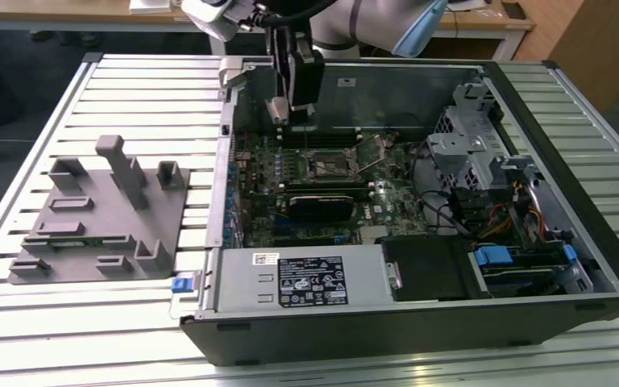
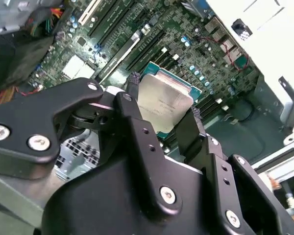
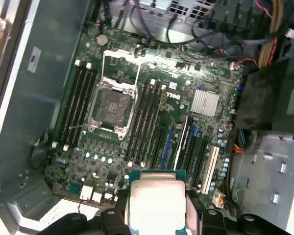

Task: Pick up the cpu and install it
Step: 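Place the cpu into insertion slot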

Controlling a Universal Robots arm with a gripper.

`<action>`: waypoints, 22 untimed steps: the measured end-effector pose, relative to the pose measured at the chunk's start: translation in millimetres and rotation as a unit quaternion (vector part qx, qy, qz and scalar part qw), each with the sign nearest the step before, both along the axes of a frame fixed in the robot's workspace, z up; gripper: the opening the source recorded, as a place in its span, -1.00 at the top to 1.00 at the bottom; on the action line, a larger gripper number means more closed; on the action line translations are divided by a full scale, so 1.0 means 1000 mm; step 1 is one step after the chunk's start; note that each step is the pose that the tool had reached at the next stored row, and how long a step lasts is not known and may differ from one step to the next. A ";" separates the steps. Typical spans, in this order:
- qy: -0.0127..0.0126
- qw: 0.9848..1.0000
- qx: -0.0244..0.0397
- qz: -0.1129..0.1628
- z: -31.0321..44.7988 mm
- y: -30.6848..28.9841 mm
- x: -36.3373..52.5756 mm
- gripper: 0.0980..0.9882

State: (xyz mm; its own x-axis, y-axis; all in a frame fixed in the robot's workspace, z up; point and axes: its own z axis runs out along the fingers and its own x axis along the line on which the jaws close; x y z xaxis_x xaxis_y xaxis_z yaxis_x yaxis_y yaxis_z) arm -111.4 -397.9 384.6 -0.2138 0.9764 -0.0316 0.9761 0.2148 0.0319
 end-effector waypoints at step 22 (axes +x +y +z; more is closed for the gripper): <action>0.000 0.988 0.000 -0.157 -0.0029 0.0003 0.0001 0.00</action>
